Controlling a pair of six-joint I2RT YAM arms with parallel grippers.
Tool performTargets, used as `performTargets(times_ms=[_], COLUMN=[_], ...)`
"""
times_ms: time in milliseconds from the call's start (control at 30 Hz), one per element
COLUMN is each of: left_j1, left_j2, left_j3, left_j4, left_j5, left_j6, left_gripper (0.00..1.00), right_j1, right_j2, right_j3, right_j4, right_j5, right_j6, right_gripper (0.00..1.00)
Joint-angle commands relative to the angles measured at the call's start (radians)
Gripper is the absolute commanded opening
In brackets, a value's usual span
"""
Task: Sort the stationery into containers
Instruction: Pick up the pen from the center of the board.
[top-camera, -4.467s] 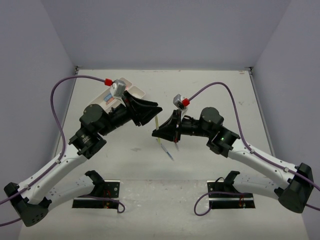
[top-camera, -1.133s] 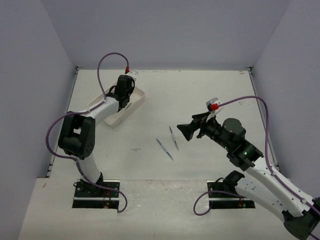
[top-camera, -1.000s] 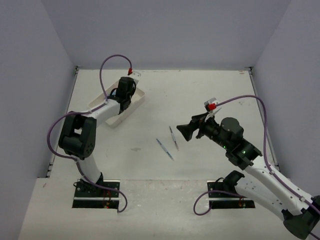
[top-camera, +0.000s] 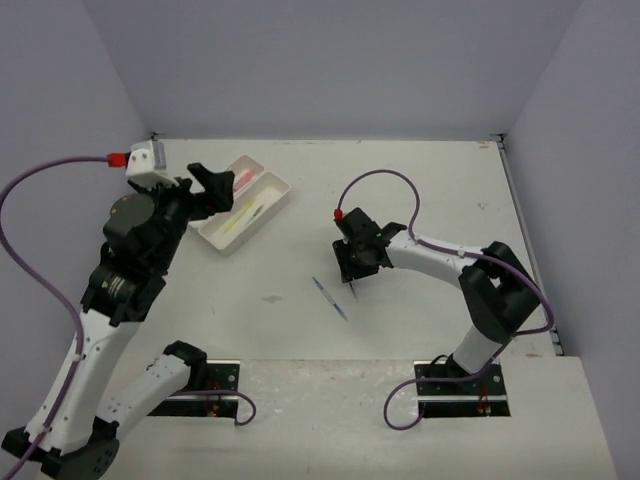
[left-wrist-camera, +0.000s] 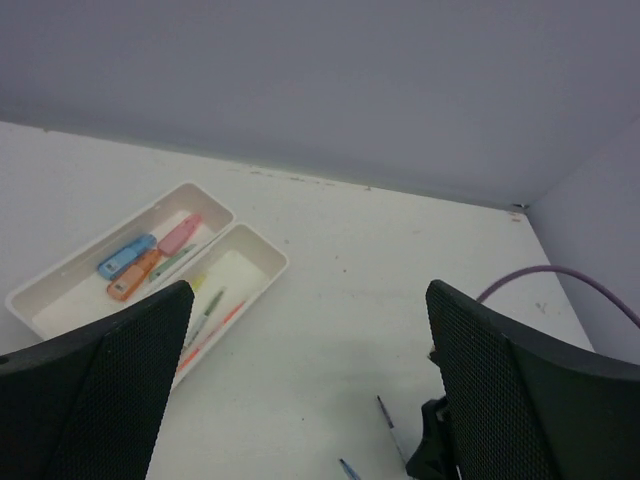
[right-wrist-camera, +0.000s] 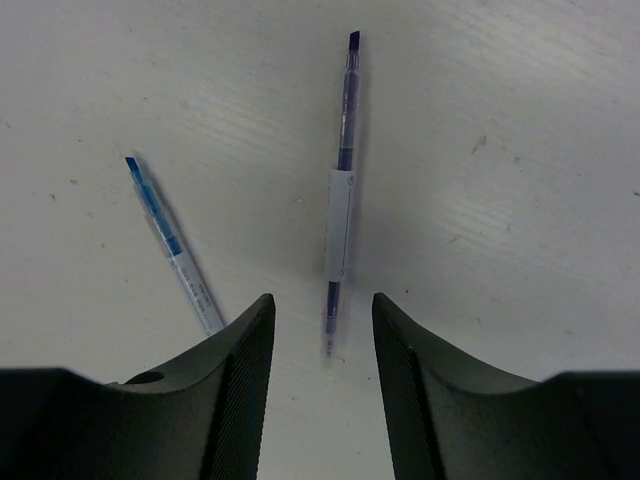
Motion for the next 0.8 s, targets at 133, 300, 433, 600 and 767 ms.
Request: performTargets(times_ms=[133, 300, 433, 600, 767], left_j1=[0.005, 0.004, 0.005, 0.005, -0.071], left_j2=[-0.087, -0.060, -0.030, -0.069, -0.003], left_j3=[-0.050, -0.124, -0.175, -0.298, -0.456], left_j4=[-0.254, -0.293, -0.301, -0.255, -0.210], left_j5=[-0.015, -0.025, 0.056, 0.080, 0.064], left_j6=[-0.050, -0.187, -0.353, -0.485, -0.708], left_gripper=[1.00, 1.00, 1.00, 1.00, 1.00], right_j1=[0.014, 0.015, 0.016, 0.017, -0.016], right_j2=[0.139, 0.208, 0.211, 0.073, -0.090], right_j3=[0.113, 0.151, 0.164, 0.147, 0.104], right_j4=[-0.077, -0.113, -0.126, -0.106, -0.053], right_j5=[0.055, 0.082, 0.090, 0.063, 0.057], right_j6=[0.034, 0.041, 0.033, 0.025, 0.008], right_gripper=[0.37, 0.16, 0.01, 0.00, 0.00])
